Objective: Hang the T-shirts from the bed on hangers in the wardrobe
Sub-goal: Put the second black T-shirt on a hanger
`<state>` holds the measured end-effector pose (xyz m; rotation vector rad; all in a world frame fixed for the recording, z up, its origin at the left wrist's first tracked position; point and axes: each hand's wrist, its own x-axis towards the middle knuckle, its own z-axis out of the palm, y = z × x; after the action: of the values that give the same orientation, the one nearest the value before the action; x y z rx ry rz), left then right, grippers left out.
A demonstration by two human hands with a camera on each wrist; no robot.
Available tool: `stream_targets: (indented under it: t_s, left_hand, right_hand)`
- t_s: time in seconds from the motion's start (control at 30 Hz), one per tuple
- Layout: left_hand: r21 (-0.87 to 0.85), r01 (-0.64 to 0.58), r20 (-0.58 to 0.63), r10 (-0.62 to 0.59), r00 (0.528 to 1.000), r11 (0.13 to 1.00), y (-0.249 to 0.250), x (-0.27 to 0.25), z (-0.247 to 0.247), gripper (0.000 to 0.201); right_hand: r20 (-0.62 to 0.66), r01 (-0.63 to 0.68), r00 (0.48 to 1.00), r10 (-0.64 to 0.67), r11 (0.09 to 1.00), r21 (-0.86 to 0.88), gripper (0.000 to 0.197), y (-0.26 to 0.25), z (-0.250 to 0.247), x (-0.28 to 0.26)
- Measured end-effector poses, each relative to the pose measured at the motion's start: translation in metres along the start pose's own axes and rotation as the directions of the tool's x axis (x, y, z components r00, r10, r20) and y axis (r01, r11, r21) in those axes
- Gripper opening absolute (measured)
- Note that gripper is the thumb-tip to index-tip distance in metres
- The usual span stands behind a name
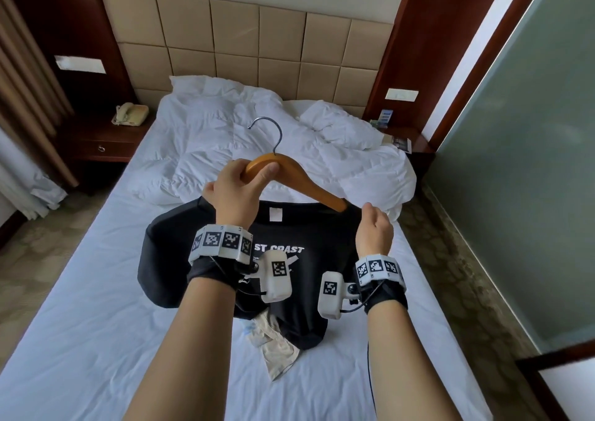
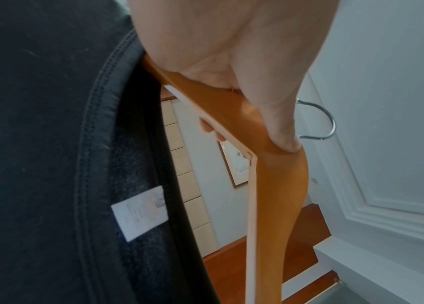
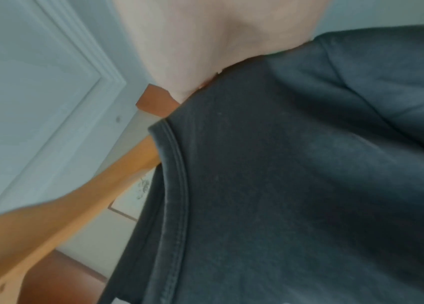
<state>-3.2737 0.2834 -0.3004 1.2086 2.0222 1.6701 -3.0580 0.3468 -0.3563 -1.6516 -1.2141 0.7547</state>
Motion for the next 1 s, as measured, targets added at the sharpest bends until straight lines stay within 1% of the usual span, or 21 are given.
stream_targets:
  t_s: [0.1, 0.17, 0.23, 0.33, 0.43, 0.53, 0.6, 0.67, 0.73, 0.77, 0.83, 0.9, 1.0]
  left_hand:
    - [0.022, -0.006, 0.038, 0.005, 0.999, 1.000, -0.001, -0.003, 0.007, 0.044]
    - [0.029, -0.009, 0.057, 0.008, 0.998, 1.000, -0.002, -0.005, 0.012, 0.043]
    - [0.025, -0.005, 0.081, 0.003, 0.997, 1.000, -0.003, -0.006, 0.017, 0.043]
    - [0.012, 0.001, 0.118, -0.002, 0.993, 1.000, -0.003, -0.009, 0.027, 0.045]
    - [-0.006, 0.008, 0.164, -0.007, 0.986, 1.000, 0.000, -0.015, 0.043, 0.050]
    - [-0.026, -0.018, 0.221, 0.023, 0.975, 1.000, 0.011, -0.028, 0.066, 0.053]
    - [-0.042, -0.030, 0.276, 0.041, 0.960, 0.999, 0.021, -0.040, 0.084, 0.049]
    - [-0.056, -0.058, 0.329, 0.073, 0.942, 0.997, 0.033, -0.054, 0.103, 0.048]
    - [-0.072, -0.079, 0.380, 0.101, 0.919, 0.994, 0.046, -0.069, 0.121, 0.044]
    - [-0.079, -0.084, 0.409, 0.109, 0.906, 0.993, 0.053, -0.078, 0.130, 0.043]
    - [-0.100, -0.098, 0.470, 0.134, 0.872, 0.990, 0.069, -0.096, 0.149, 0.049]
    - [-0.113, -0.131, 0.511, 0.171, 0.842, 0.985, 0.087, -0.117, 0.167, 0.053]
    - [-0.140, -0.172, 0.551, 0.221, 0.805, 0.975, 0.122, -0.146, 0.196, 0.042]
  right_hand:
    - [-0.003, 0.066, 0.998, -0.068, 0.983, -0.173, 0.044, 0.003, 0.000, -0.001]
    - [0.017, 0.121, 0.993, -0.121, 0.964, -0.235, 0.042, 0.001, 0.001, -0.004]
    - [0.032, 0.163, 0.986, -0.161, 0.954, -0.252, 0.038, 0.002, 0.000, -0.004]
    - [0.037, 0.203, 0.979, -0.199, 0.958, -0.203, 0.039, 0.008, -0.008, -0.002]
    - [0.000, 0.170, 0.985, -0.174, 0.959, -0.225, 0.042, 0.018, -0.025, 0.000]
    - [-0.038, 0.121, 0.990, -0.136, 0.955, -0.271, 0.041, 0.027, -0.054, 0.002]
    - [-0.007, 0.155, 0.987, -0.162, 0.956, -0.249, 0.034, 0.028, -0.078, -0.002]
    - [0.059, 0.206, 0.978, -0.198, 0.954, -0.219, 0.024, 0.027, -0.104, -0.007]
    - [0.094, 0.245, 0.969, -0.229, 0.939, -0.239, 0.019, 0.030, -0.127, -0.008]
    - [0.085, 0.265, 0.964, -0.251, 0.927, -0.266, 0.020, 0.034, -0.138, -0.006]
    - [0.060, 0.287, 0.957, -0.283, 0.901, -0.326, 0.021, 0.041, -0.159, -0.002]
    - [0.037, 0.261, 0.963, -0.268, 0.879, -0.399, 0.019, 0.048, -0.184, 0.005]
    - [0.021, 0.225, 0.970, -0.244, 0.856, -0.465, 0.020, 0.053, -0.237, 0.017]
